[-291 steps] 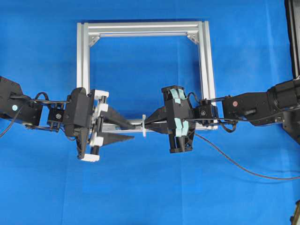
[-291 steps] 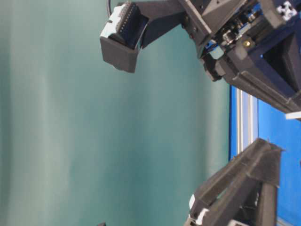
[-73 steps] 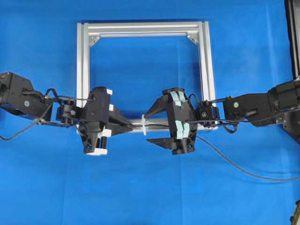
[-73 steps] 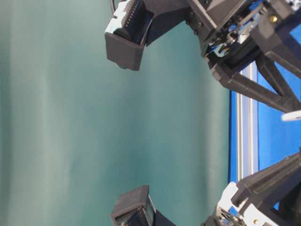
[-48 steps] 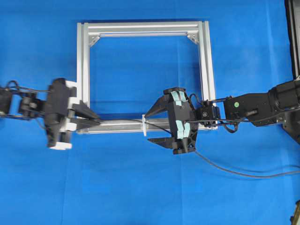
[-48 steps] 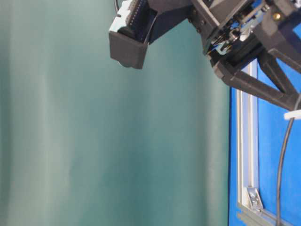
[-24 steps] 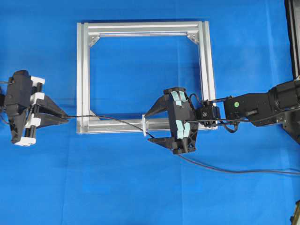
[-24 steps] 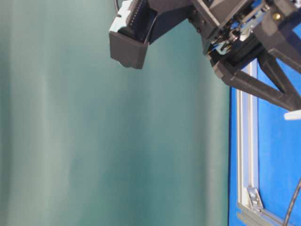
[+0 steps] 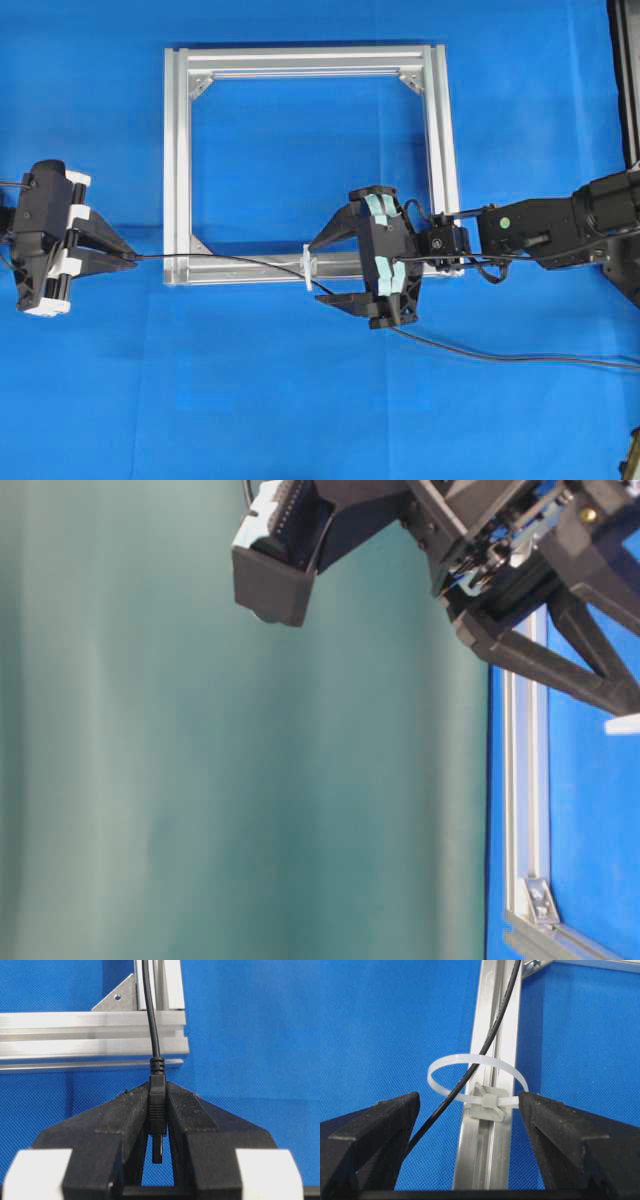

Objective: Insert the wire through the string loop located in the center.

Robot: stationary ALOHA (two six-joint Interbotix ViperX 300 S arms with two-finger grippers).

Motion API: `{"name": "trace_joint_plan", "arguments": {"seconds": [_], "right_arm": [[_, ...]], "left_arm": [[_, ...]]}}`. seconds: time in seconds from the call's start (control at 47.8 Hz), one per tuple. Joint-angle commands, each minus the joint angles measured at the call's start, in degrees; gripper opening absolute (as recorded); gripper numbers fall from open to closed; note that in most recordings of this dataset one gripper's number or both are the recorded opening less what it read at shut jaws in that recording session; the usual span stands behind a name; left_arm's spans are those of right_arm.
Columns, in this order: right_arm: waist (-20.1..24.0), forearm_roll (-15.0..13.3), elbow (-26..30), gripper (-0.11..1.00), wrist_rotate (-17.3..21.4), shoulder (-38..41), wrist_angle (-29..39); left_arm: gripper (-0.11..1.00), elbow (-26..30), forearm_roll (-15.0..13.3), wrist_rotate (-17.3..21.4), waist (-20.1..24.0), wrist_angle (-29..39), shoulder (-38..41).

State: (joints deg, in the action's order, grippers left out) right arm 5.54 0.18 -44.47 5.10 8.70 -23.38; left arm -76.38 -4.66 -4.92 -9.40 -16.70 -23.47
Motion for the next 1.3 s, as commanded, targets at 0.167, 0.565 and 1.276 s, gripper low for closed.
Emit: {"name": "trace_joint_plan", "arguments": {"seconds": [0.167, 0.565, 1.276], "right_arm": [[-0.26, 0.0, 0.53, 0.77, -0.09, -1.67, -0.35], [-0.18, -0.09, 0.62, 0.77, -0.18, -2.55, -0.26], [-0.35, -0.26, 0.35, 0.77, -0.26, -12.48, 6.06]], "left_arm": [[0.3, 0.7, 0.18, 0.09, -0.26, -0.26, -0.18], [0.85, 0.53, 0.09, 0.26, 0.09, -0.09, -1.05], [0.86, 1.93, 0.18, 0.7, 0.09, 3.6, -11.43]]}}
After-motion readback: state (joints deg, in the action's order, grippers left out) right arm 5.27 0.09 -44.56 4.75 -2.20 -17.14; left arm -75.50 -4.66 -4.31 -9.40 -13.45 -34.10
